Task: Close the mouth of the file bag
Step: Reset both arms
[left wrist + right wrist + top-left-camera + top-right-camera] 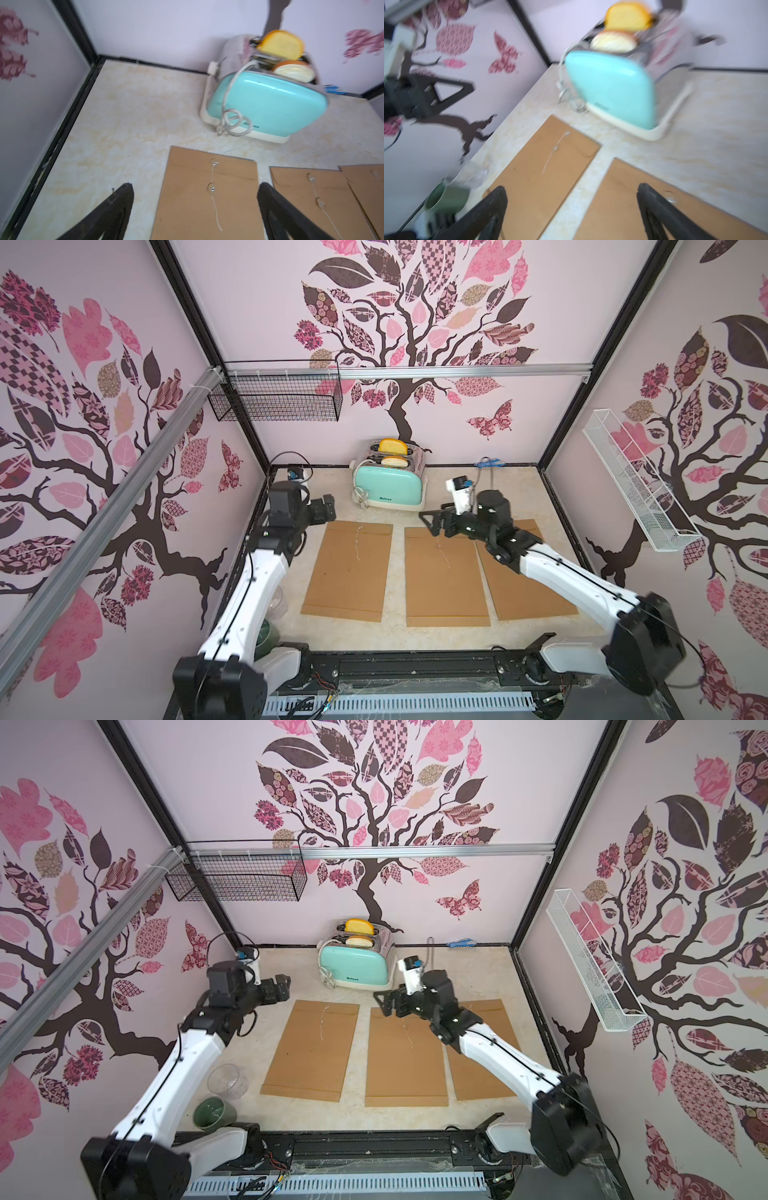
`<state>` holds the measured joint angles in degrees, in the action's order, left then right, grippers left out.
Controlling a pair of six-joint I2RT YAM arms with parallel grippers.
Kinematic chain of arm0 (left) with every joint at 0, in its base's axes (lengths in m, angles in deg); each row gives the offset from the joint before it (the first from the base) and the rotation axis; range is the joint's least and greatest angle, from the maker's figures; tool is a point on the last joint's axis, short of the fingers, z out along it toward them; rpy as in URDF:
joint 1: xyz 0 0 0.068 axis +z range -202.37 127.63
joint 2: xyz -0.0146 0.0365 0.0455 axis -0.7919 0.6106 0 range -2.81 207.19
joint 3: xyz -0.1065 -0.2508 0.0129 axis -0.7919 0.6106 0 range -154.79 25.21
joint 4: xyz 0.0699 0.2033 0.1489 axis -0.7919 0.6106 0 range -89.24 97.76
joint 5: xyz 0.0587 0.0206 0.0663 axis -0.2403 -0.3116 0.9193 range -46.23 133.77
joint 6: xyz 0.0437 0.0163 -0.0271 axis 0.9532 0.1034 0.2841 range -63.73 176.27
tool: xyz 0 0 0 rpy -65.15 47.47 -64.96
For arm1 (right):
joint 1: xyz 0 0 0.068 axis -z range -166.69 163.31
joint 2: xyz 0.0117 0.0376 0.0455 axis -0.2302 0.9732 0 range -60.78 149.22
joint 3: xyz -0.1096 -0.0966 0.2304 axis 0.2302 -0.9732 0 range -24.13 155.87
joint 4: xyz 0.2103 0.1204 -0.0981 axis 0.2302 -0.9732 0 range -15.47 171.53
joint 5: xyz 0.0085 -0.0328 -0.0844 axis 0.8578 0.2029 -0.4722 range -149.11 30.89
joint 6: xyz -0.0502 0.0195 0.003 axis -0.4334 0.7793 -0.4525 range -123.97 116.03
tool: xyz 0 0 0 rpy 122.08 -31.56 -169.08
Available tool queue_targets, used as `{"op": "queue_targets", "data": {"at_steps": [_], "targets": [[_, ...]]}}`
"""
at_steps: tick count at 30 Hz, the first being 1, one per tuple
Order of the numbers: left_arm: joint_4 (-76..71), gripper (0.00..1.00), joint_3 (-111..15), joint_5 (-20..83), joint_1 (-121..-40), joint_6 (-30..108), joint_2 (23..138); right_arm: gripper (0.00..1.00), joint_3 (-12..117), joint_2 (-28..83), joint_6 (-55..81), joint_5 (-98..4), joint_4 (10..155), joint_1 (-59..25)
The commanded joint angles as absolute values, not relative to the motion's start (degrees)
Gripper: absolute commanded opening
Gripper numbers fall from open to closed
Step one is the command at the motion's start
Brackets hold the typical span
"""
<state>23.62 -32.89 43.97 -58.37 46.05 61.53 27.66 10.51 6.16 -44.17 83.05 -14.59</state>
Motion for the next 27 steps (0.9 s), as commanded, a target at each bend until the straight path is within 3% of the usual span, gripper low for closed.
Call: {"op": "queue_targets", "data": {"at_steps": [1,6,9,12,19,23,24,27], "targets": [[5.8,0.98,-21.4,52.1,-58.6,44.6,59.8,1.0,19.1,1.5,0.5,-56.5,85.3,-7.8],[-15.7,0.98,-1.8,58.6,-59.0,49.6,58.7,1.0,1.8,0.2,-7.2,-60.9,103.3,6.5],[-26.0,0.98,4.9,60.8,-59.4,54.5,61.8,1.0,-0.8,3.9,-10.9,-65.5,105.9,6.8],[-41.4,0.98,11.5,62.4,-58.2,56.7,65.4,1.0,-4.4,12.0,-10.4,-68.9,119.2,6.8],[-53.5,0.98,8.9,47.8,-49.9,53.1,79.4,1.0,1.0,24.4,-10.3,-68.9,123.8,7.7],[-55.6,0.98,5.1,45.1,-49.6,53.6,88.0,1.0,-0.8,27.4,-7.5,-67.6,128.5,10.1],[-49.9,0.98,3.7,46.0,-49.6,53.2,87.0,1.0,-1.3,29.7,-7.4,-67.9,133.4,10.2],[-50.7,0.98,2.9,45.8,-49.7,53.9,87.9,1.0,0.7,28.1,-6.6,-66.5,126.4,11.0]]}}
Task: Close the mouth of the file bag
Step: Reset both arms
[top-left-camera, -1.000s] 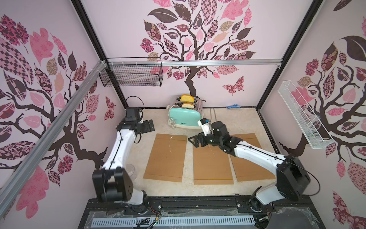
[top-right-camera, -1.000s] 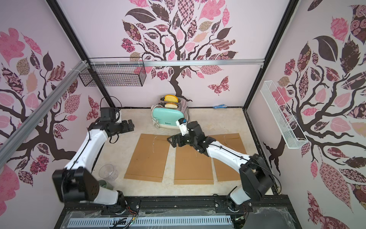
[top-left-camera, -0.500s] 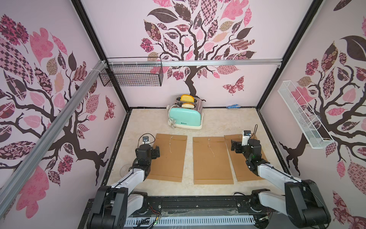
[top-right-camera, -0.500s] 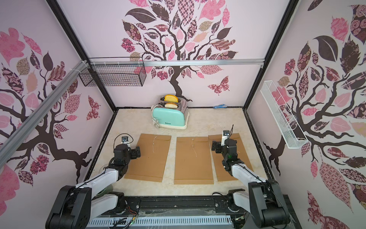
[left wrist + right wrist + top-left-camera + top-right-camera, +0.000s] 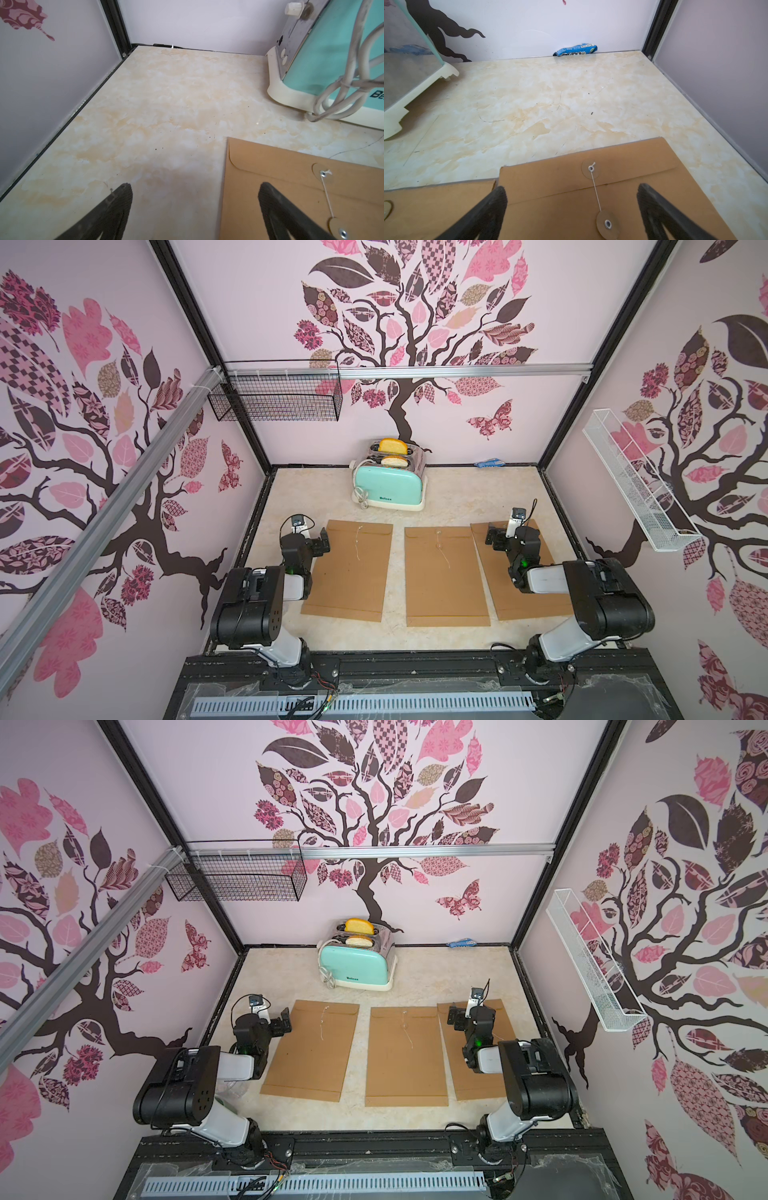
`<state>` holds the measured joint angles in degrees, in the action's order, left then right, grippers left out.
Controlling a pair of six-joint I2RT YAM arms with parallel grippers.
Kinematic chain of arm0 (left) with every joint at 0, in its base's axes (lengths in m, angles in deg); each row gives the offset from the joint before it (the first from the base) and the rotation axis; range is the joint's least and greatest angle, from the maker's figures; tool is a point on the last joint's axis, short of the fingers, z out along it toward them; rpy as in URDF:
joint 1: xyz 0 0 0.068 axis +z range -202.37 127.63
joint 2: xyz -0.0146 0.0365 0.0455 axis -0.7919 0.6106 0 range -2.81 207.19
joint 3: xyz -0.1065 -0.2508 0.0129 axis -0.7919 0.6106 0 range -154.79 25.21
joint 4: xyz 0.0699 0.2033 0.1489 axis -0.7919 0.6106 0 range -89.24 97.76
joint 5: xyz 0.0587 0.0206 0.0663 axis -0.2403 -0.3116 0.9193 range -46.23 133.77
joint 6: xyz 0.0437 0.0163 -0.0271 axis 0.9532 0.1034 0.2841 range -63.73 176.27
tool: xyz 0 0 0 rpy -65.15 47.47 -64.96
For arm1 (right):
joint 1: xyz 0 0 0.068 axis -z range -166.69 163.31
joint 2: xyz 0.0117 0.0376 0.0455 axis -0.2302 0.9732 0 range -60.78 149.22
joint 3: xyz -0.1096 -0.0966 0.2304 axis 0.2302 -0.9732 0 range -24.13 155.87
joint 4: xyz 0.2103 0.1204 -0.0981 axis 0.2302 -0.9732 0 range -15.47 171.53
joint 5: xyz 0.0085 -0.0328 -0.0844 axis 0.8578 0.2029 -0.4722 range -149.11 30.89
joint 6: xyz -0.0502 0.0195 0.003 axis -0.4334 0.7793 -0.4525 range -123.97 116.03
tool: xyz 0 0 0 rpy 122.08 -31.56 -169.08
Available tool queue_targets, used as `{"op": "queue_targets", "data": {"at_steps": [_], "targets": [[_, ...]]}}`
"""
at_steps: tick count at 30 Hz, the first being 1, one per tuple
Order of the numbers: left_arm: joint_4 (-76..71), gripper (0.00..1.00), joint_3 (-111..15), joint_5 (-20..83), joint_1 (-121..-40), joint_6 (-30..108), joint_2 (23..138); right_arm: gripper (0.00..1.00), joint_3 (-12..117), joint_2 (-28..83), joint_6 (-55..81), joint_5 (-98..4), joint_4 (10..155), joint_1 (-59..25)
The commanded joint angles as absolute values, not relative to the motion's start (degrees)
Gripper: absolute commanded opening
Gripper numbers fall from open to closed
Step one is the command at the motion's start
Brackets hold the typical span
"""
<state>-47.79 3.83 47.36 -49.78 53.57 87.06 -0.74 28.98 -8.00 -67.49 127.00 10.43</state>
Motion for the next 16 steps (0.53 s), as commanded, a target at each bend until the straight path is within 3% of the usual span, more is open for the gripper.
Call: {"op": "queue_targets", "data": {"at_steps": [1,16], "targets": [[-49.5,0.98,2.8,45.5,-49.7,54.1,87.3,0.99,0.3,28.5,-6.7,-66.6,128.1,11.1],[-47.2,0.98,2.5,45.2,-50.1,54.6,86.1,0.99,0.0,28.2,-6.8,-66.5,128.2,11.2]]}}
